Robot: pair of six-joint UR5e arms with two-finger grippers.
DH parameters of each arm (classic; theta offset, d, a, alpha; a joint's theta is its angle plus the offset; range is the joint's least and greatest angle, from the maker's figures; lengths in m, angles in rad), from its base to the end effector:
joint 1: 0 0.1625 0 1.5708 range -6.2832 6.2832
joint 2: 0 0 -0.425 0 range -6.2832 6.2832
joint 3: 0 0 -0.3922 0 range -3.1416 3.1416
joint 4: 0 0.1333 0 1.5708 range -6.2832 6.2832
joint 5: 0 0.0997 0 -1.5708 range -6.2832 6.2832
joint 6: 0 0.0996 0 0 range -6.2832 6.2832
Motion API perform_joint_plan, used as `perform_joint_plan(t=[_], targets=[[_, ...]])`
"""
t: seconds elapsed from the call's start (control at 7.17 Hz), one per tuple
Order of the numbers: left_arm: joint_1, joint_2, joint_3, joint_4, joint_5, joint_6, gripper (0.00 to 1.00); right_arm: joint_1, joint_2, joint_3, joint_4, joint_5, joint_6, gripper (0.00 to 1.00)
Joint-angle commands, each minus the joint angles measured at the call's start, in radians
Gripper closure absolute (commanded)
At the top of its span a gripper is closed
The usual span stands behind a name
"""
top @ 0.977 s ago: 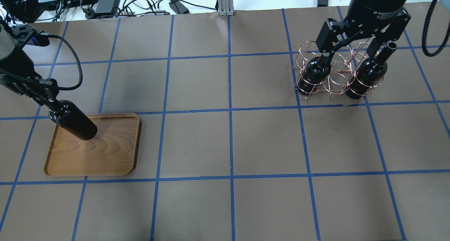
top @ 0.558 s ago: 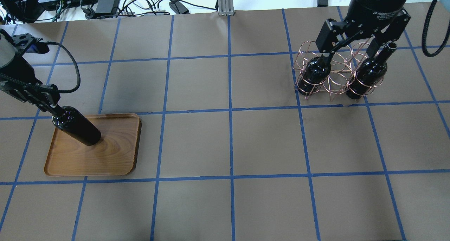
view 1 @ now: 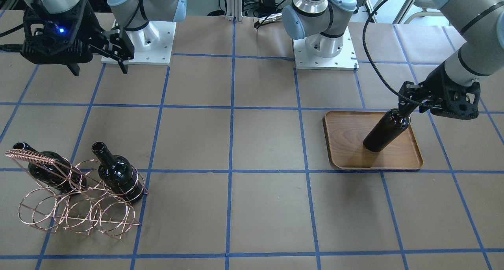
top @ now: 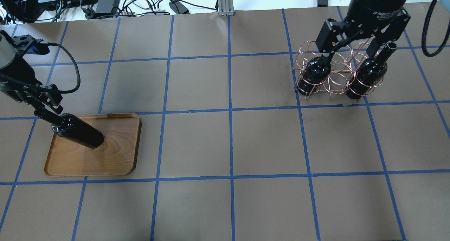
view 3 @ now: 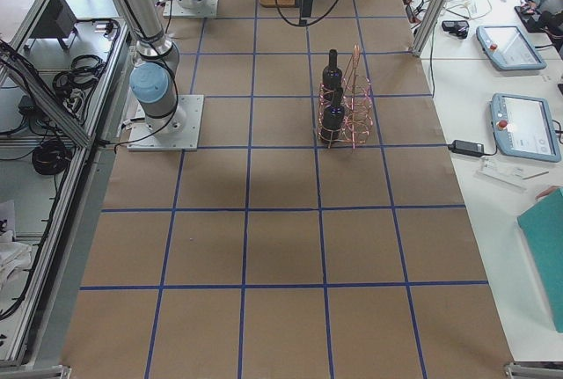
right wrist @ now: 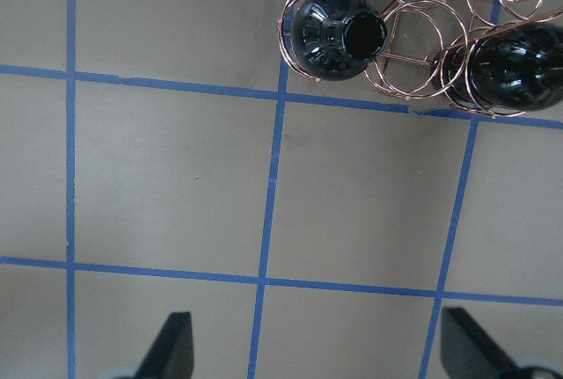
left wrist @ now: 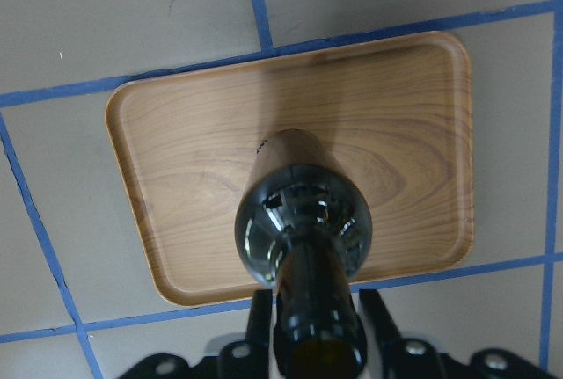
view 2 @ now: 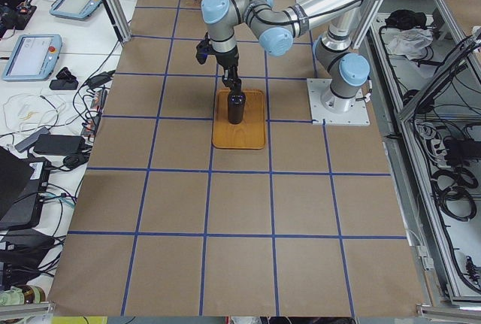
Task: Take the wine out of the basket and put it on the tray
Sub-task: 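Lower the bottle and lay it down on the wooden tray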
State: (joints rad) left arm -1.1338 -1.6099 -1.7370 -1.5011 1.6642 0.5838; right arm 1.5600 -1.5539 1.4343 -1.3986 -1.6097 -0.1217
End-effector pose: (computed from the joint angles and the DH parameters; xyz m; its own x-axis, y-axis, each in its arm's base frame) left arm 0.0933 -0.4928 0.3955 -0.9883 0.1528 -0.0026 0.1503 0.9750 0.1637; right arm 0.1241 -0.4923 0.5296 -0.9931 -0.1125 0.0322 -0.1106 0.9922 0.0569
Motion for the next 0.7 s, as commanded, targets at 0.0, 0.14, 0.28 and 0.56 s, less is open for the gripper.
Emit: perform_joint_plan(t=[0.0,0.14,0.28,0.56], targets=[[-0.018,0.013,0.016,0.002,-0.003,-0.013,0.0,0.0,0.0,0.0,0.001,-0.001,0.001,0.0],[-0.029,0.03,0.017,0.002,-0.006,-0.051,0.0,0.0,0.0,0.0,0.0,0.001,0.001,0.0],[-0.056,0.05,0.03,0.001,-0.027,-0.123,0.0,0.0,0.0,0.0,0.001,-0.001,0.001,0.0],[-0.174,0.109,0.08,-0.046,-0.081,-0.267,0.0,0.0,-0.002,0.0,0.001,-0.001,0.001,0.0]])
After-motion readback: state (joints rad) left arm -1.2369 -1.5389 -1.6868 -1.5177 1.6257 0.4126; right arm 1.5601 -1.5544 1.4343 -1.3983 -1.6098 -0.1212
